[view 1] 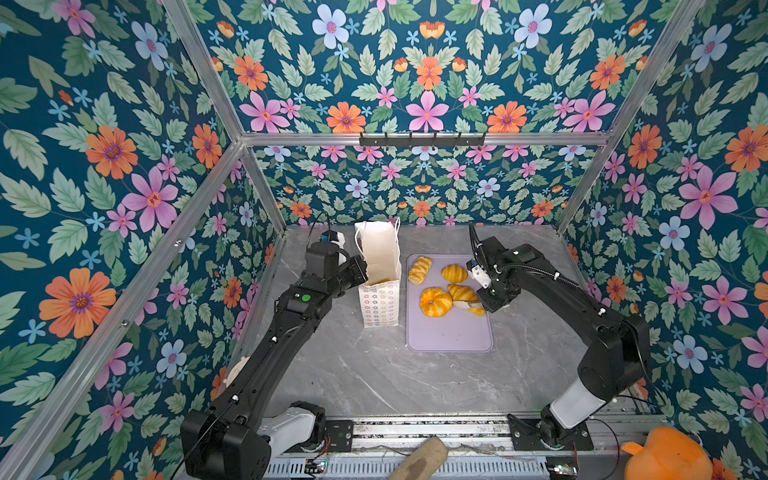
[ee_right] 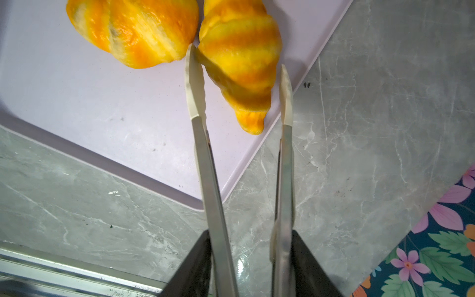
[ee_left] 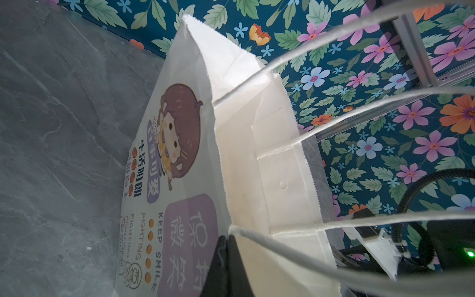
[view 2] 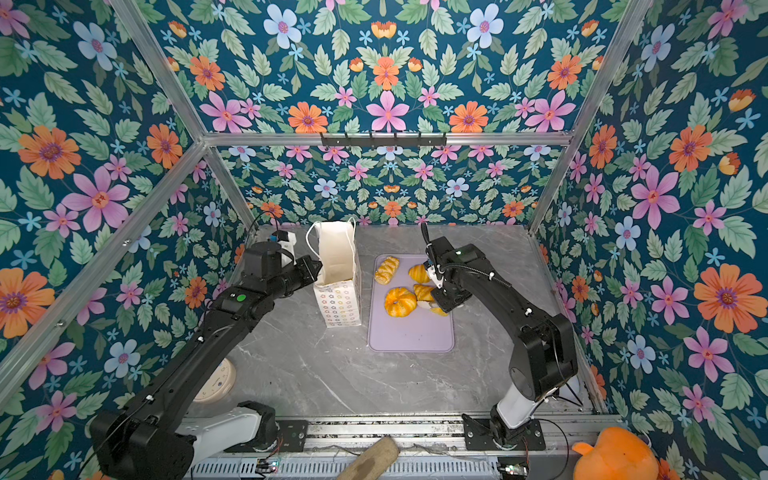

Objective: Place the fake bread into the paper bag
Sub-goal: 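Lower the tongs around the yellow croissant and squeeze shut, then lift the croissant with the tongs and carry it over the bag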

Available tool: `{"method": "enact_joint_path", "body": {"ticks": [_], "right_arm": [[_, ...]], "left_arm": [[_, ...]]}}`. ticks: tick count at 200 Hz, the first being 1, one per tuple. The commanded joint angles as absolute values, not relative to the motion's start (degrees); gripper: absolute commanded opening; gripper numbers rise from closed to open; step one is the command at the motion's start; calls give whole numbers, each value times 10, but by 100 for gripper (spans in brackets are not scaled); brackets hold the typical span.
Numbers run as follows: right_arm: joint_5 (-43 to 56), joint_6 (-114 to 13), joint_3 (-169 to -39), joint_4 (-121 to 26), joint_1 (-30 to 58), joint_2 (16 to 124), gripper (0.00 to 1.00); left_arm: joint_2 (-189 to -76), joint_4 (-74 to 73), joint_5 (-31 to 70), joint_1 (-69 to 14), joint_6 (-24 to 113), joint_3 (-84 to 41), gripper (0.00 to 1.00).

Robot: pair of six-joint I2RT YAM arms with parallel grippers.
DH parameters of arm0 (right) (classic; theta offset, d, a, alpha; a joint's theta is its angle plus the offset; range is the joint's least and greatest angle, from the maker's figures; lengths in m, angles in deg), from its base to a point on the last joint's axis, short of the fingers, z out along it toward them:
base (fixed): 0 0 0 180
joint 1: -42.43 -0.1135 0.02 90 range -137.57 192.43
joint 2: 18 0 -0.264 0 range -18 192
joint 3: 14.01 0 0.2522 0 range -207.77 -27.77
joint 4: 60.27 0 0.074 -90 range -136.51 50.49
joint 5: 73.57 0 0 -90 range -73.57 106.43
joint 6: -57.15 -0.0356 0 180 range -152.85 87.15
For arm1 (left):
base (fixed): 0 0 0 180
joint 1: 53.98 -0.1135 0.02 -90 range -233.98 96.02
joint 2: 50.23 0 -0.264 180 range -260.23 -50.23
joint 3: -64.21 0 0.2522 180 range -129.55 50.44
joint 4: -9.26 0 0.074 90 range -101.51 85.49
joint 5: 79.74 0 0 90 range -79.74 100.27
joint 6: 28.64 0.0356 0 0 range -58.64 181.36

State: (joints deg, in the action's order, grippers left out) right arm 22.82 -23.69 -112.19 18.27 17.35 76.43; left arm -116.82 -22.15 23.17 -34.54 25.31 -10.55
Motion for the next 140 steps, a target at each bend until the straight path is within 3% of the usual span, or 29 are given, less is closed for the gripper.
{"method": "enact_joint_path", "body": {"ticks": [1,140], "right_arm": [[221,-229,-1127,167,175,765,46],[223,-235,-1152,192,176,787,39]], "left_arm": [[-1170,-225,231,-346,249,-104,0],[-1172,-223,229,-346,250,-102,0]]}}
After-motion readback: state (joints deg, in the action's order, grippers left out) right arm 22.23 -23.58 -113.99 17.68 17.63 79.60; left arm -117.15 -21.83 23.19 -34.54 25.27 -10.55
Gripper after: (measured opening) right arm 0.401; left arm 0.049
